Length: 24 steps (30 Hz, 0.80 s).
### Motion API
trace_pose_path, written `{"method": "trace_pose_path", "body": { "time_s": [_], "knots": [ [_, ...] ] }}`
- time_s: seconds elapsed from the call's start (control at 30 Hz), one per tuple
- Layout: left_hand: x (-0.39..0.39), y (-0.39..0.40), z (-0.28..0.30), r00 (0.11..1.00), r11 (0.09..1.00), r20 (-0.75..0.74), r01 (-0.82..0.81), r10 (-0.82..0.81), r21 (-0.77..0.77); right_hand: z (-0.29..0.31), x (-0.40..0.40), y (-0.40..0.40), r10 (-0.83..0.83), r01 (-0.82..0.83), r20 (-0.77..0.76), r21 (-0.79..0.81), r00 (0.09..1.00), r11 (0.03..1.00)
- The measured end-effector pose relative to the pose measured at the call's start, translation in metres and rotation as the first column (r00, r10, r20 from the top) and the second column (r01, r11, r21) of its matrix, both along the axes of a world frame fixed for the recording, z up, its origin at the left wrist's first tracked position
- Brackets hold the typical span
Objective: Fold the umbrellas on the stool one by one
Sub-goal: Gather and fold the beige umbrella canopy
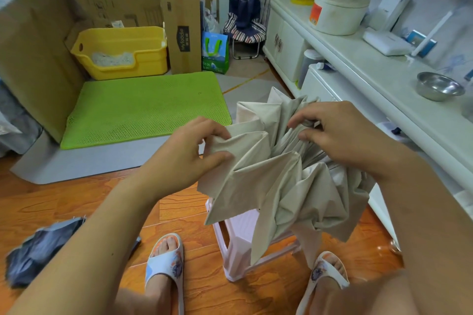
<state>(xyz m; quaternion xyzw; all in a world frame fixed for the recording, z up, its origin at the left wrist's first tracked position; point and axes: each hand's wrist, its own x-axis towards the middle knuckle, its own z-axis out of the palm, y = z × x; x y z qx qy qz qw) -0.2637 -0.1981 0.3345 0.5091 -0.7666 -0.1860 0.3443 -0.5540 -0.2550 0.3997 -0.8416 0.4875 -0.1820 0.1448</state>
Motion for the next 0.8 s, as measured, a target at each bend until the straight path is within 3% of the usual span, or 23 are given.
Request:
{"method": "trace_pose_path", "body": {
  "time_s": [0.17,0.37,0.57,0.73,0.8],
  "knots": [
    [0.003,0.003,-0.002,0.989,0.988,0.132,-0.089,0.072,0.126,0.001,0.001,0.001,0.013,-0.013,-0.002,0.011,1.000,1.000],
    [0.005,0.009,0.012,0.998,0.998,0.031,-0.047,0.046,0.037,0.002,-0.001,0.000,-0.003,0.003,-0.006,0.022,1.000,1.000],
    [0.013,0.017,0.016,0.994,0.986,-0.026,-0.103,0.107,0.128,0.004,-0.005,0.000,0.000,0.001,-0.022,0.047,1.000,0.999],
    [0.004,0.006,0.008,0.948,0.964,-0.183,-0.264,0.262,0.014,0.003,0.000,-0.001,-0.029,0.030,-0.011,0.034,1.000,0.999],
    [-0.004,0.008,0.011,0.947,0.962,-0.225,-0.257,0.231,-0.093,0.003,0.004,-0.002,-0.051,0.051,-0.022,0.017,0.998,0.999]
  ]
}}
